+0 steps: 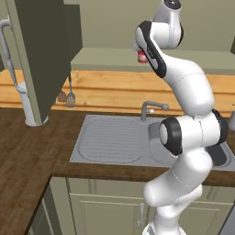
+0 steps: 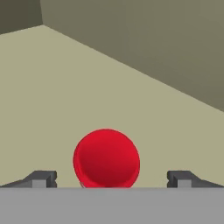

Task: From the different types of pastries on the counter, select a croissant and place it on the cutting board. Then retrieve a jar of jam from the cabinet and place it alongside the croissant on the cutting board.

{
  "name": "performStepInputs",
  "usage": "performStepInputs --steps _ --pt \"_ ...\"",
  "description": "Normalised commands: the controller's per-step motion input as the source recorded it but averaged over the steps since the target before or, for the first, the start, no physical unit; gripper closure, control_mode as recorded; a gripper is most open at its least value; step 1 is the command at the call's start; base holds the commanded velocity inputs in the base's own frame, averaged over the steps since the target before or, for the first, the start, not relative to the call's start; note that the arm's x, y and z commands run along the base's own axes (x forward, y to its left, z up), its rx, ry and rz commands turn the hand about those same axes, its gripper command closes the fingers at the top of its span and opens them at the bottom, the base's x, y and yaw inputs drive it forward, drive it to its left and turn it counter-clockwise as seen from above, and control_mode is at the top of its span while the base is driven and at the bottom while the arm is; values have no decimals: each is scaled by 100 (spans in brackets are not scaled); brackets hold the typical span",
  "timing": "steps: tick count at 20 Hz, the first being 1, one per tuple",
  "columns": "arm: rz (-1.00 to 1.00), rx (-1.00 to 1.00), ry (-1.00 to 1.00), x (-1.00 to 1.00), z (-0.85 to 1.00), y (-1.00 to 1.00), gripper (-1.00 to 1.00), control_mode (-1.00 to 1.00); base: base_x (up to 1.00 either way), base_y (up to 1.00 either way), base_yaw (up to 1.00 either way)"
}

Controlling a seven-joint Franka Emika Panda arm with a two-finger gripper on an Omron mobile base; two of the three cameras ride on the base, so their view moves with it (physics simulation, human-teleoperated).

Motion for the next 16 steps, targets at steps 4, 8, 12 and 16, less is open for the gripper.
performStepInputs --steps 4,8,12,16 --pt "0 -5 0 0 -29 0 -100 -100 0 0 0" --pt "0 -1 0 1 -18 3 -100 -100 0 0 0" --pt "-1 0 0 7 -17 11 -100 -100 0 0 0" --pt "-2 0 0 22 -6 11 -100 -100 0 0 0"
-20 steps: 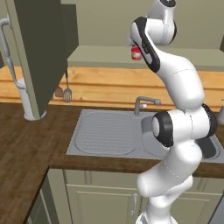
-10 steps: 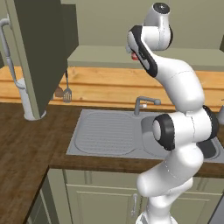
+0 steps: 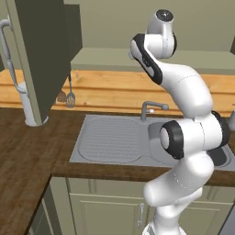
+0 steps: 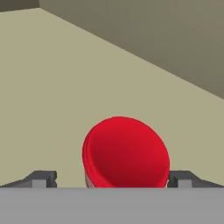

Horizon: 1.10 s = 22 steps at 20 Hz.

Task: From the different types of pastries on the counter, select a croissant and place it on the cutting board. Then retrieve a jar of jam from the cabinet and place it alongside the croissant on the cutting board.

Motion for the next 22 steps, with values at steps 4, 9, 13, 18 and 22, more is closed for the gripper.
performStepInputs --steps 4,9,13,18,22 --pt "-4 0 0 44 0 2 -100 -100 0 0 0" --pt "-7 0 0 38 0 0 -100 -100 0 0 0" --pt "-6 0 0 10 0 0 100 -100 0 0 0" --pt "-8 0 0 7 0 2 100 -100 0 0 0" --pt "-8 0 0 0 0 0 100 -100 0 0 0"
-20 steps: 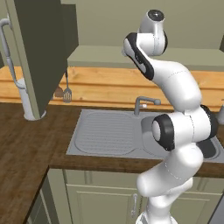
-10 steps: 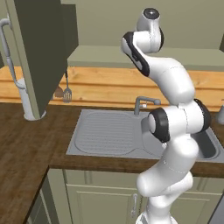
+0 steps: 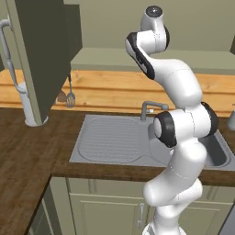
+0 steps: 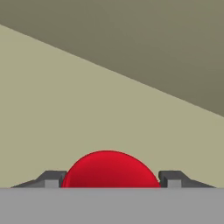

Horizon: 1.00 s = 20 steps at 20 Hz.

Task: From the different types of pastries on the counter, select a croissant and place it on the cutting board. Then retrieve a jar of jam from the cabinet and place it alongside the croissant on the cutting board.

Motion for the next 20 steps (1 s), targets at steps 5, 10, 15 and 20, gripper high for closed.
performStepInputs --steps 5,10,15,20 --pt "-5 0 -13 -24 32 0 100 -100 0 0 0" --pt "-1 0 -10 -29 22 0 100 -100 0 0 0" --pt "0 0 0 0 0 0 100 100 -5 0 0" --pt "0 0 0 0 0 0 100 100 -99 -17 0"
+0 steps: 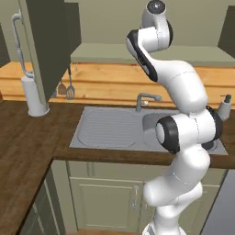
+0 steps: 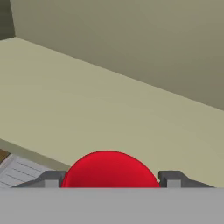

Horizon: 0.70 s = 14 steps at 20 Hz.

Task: From the different types of pastries on the counter, select a croissant and place it on the cutting board. Then retrieve a jar of jam from the cabinet and place it alongside the croissant on the cutting board.

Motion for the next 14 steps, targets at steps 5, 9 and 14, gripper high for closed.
performStepInputs --steps 5,9,14 --pt "0 0 0 0 0 0 100 100 -100 -31 -1" --pt "0 0 0 0 0 0 100 100 -100 -26 -2" --pt "0 0 0 0 0 0 100 100 -100 -21 -1"
